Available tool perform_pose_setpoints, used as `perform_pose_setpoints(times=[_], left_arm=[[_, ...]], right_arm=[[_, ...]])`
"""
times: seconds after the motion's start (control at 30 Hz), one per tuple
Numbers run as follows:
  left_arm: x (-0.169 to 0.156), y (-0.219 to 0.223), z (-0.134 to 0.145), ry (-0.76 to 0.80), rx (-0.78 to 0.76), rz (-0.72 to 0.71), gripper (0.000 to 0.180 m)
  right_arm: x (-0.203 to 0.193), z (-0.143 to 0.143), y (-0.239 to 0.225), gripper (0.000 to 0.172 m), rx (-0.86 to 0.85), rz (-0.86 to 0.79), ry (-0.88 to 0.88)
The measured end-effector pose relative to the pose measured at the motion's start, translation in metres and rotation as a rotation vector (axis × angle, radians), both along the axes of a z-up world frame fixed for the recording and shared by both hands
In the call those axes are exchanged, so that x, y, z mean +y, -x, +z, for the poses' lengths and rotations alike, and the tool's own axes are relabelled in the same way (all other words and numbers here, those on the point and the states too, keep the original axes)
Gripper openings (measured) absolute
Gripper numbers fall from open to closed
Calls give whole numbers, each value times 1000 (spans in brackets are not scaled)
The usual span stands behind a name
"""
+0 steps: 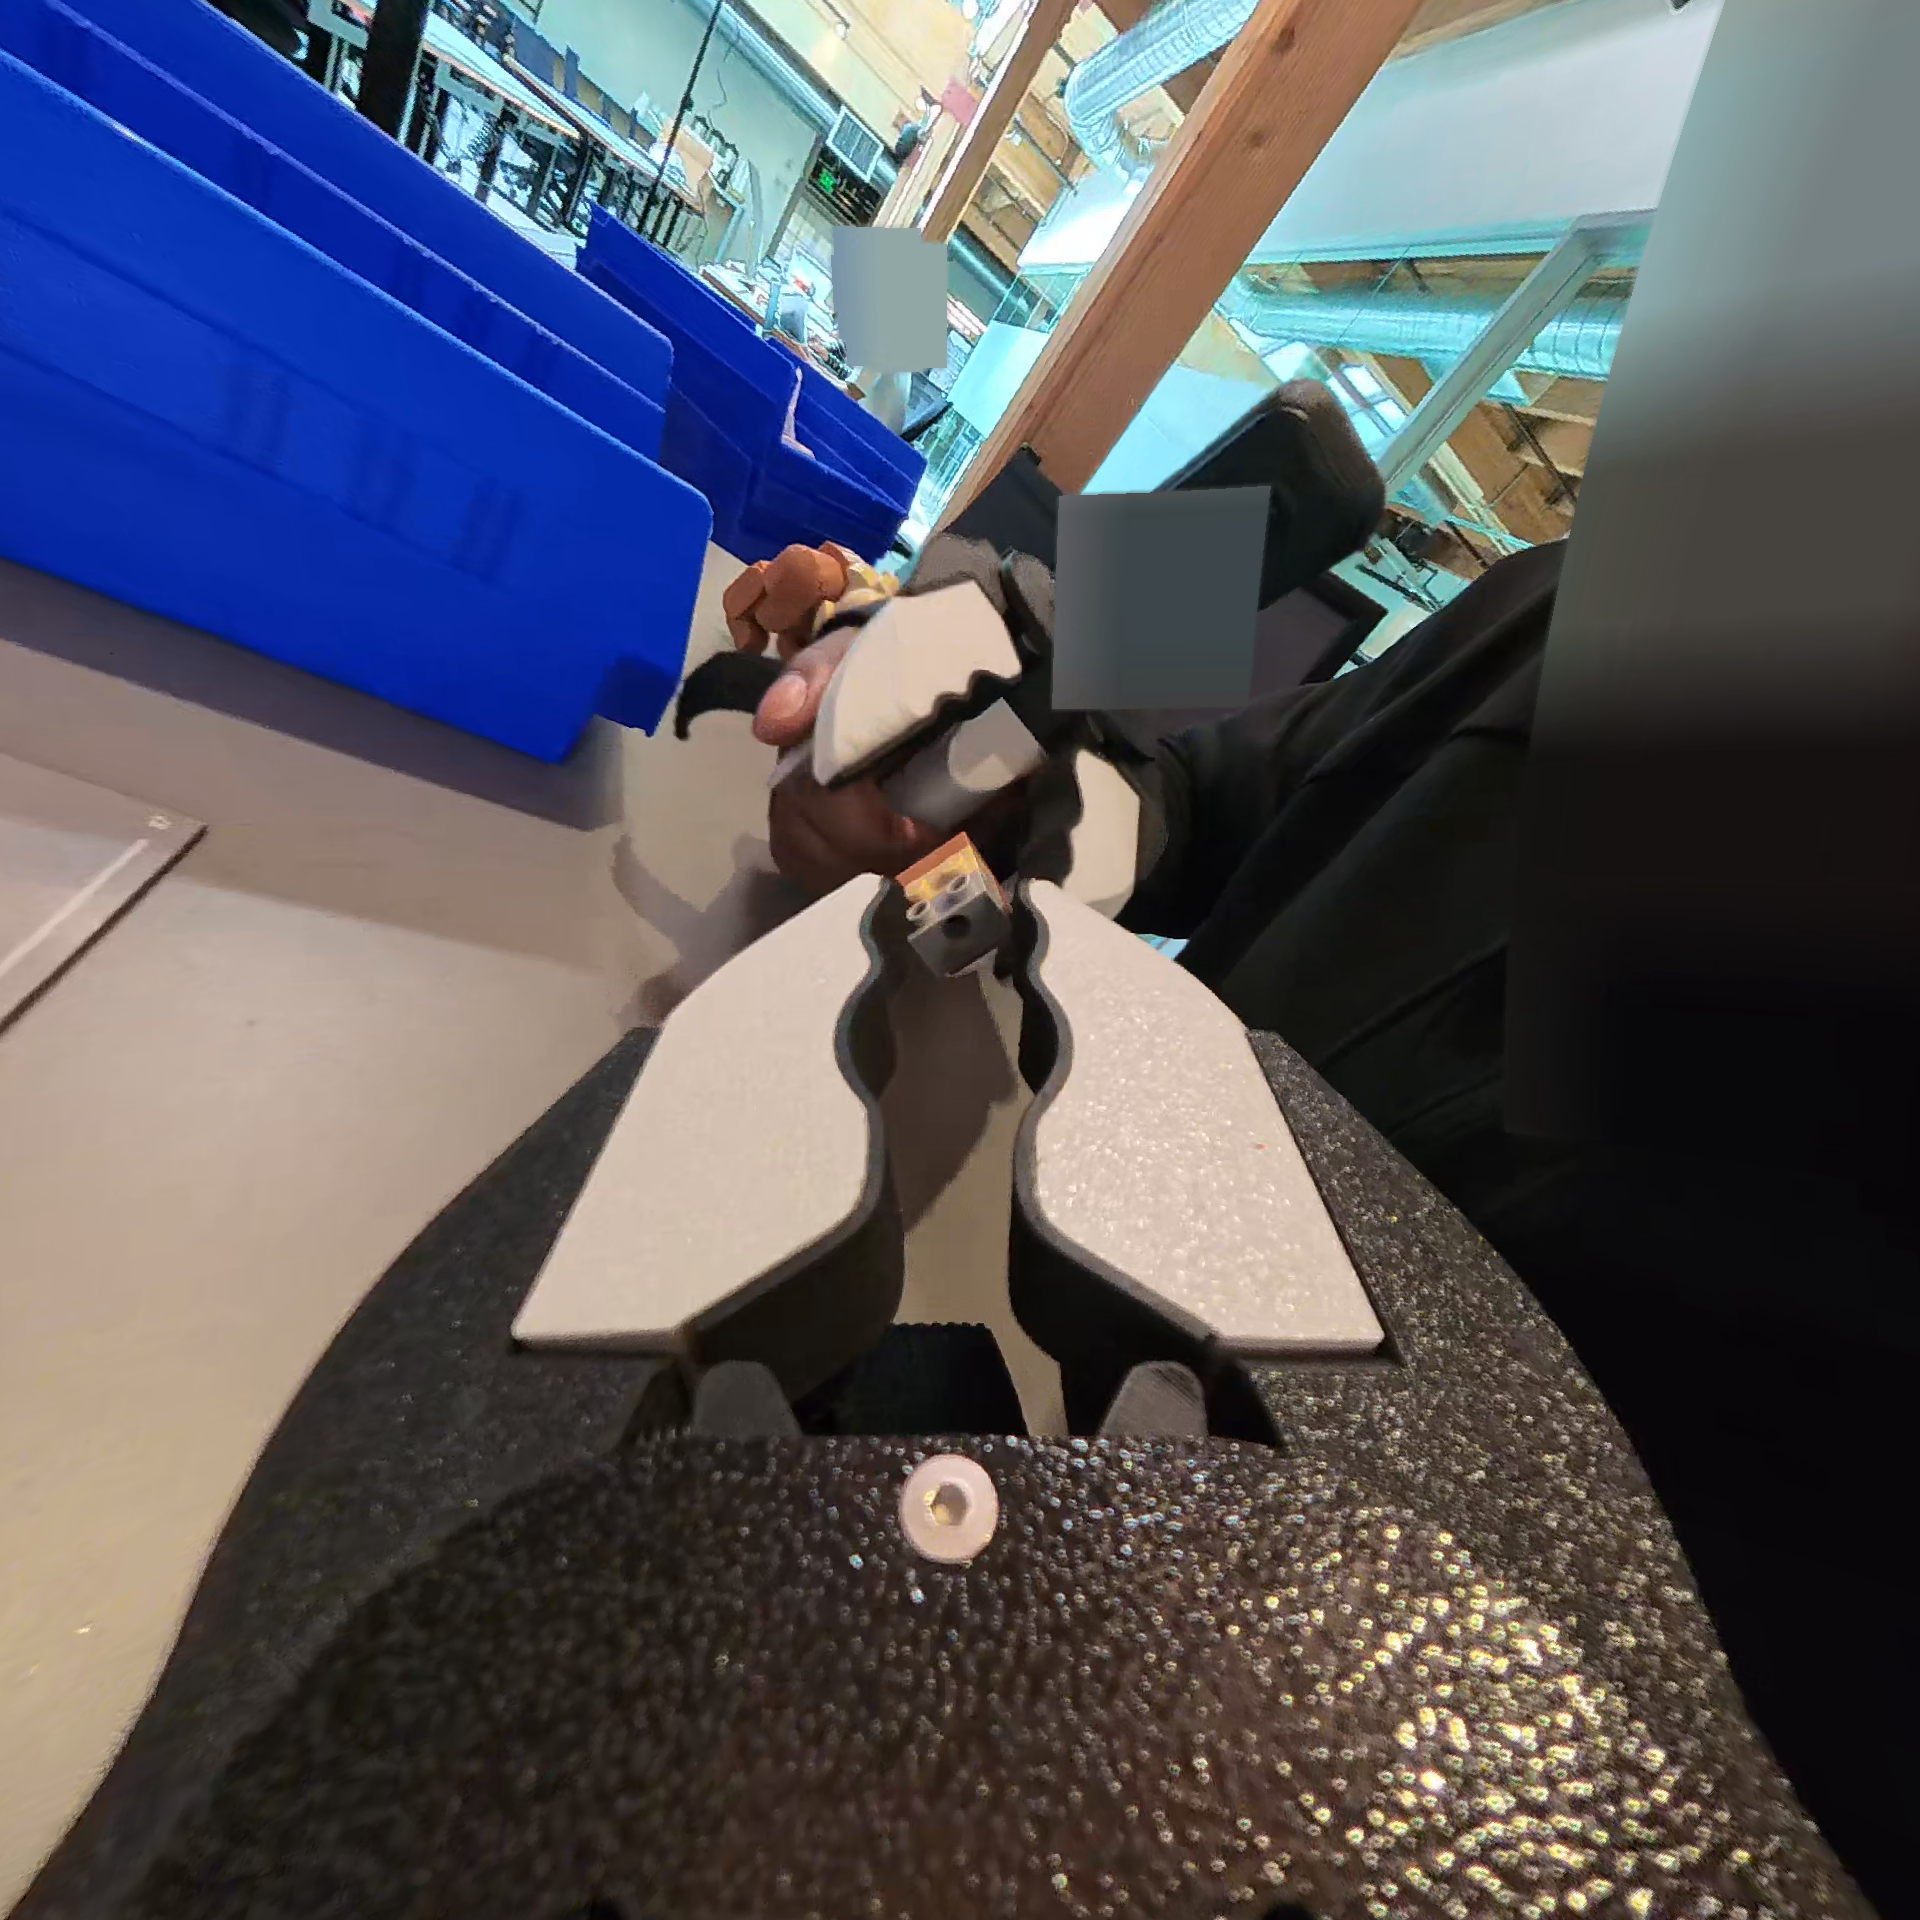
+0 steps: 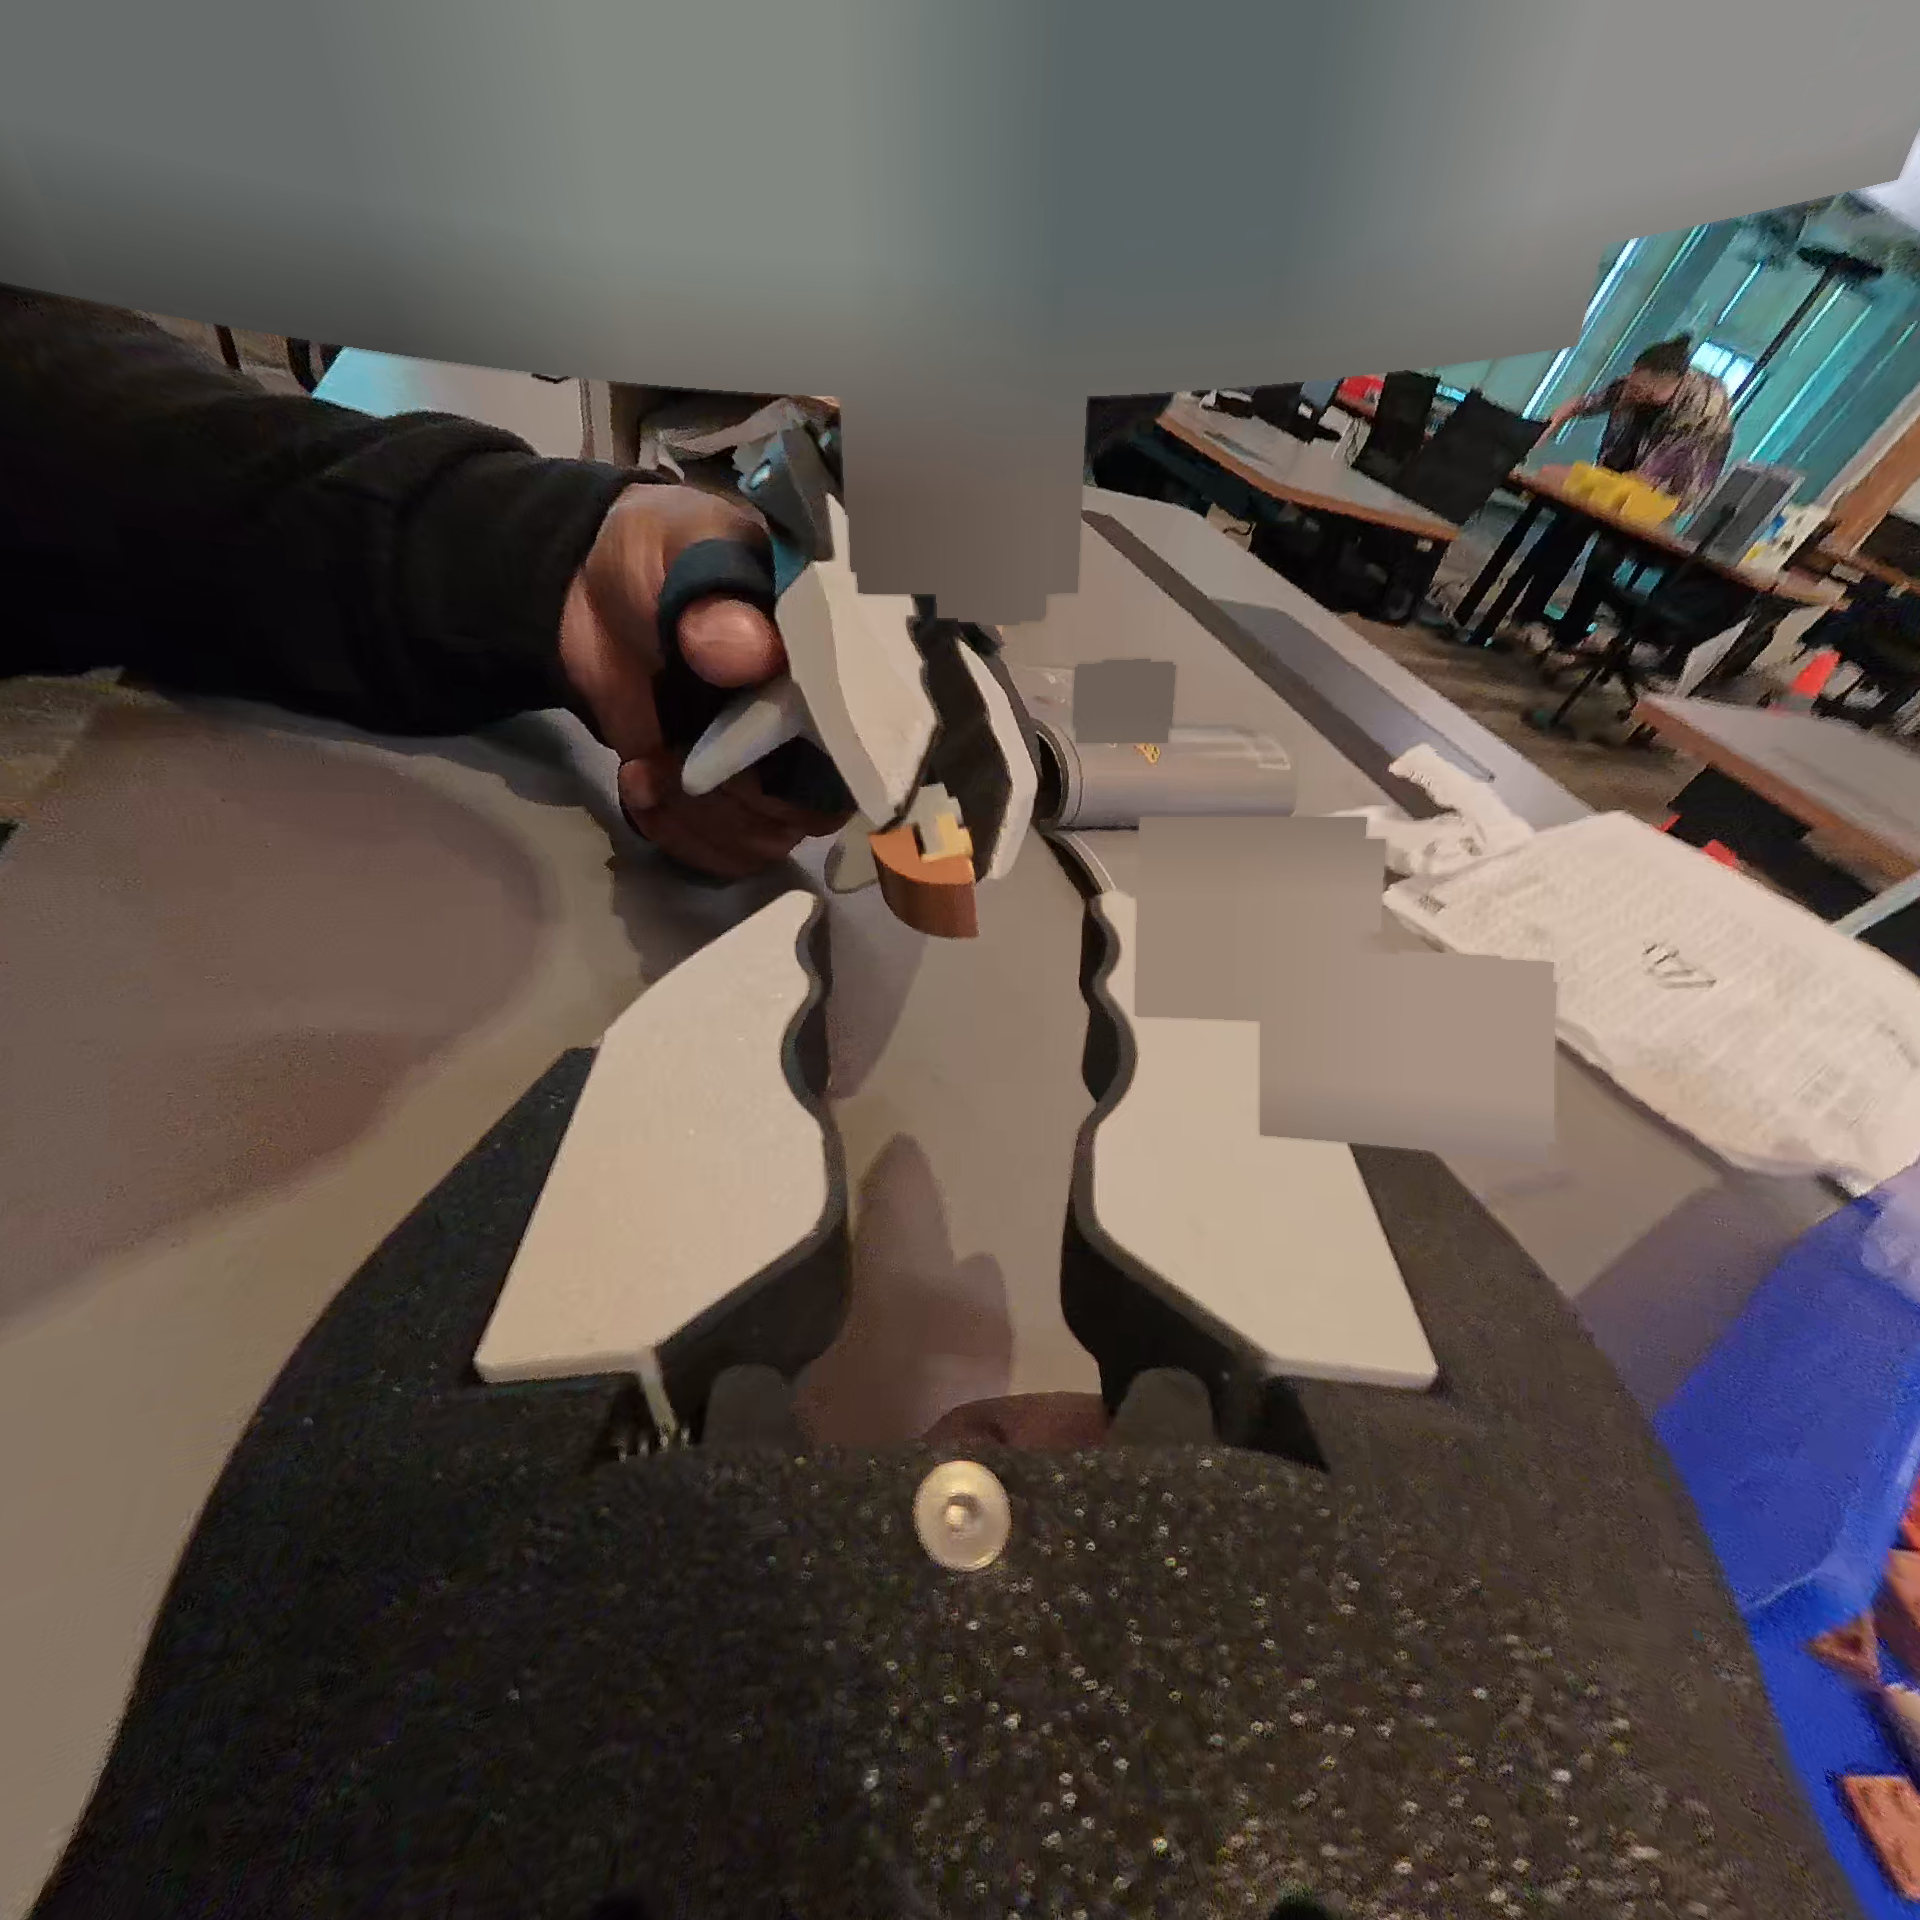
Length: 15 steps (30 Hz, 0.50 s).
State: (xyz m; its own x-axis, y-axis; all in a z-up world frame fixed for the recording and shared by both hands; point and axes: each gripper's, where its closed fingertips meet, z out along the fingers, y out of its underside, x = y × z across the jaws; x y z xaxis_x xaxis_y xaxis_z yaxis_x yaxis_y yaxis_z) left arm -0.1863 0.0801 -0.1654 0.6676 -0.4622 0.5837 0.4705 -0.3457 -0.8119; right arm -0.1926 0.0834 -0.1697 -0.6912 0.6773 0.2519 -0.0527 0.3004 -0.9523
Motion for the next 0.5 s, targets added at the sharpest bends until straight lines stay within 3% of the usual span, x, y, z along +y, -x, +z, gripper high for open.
perform_pose_setpoints(times=[0.3,0.5], left_arm=[[0,-10,-1,17,-30,-48,19],[-2,-10,-4,37,-2,-58,20]], right_arm=[[-12,2,-7,19,99,28,-80],[-13,-1,-8,18,105,43,-96]])
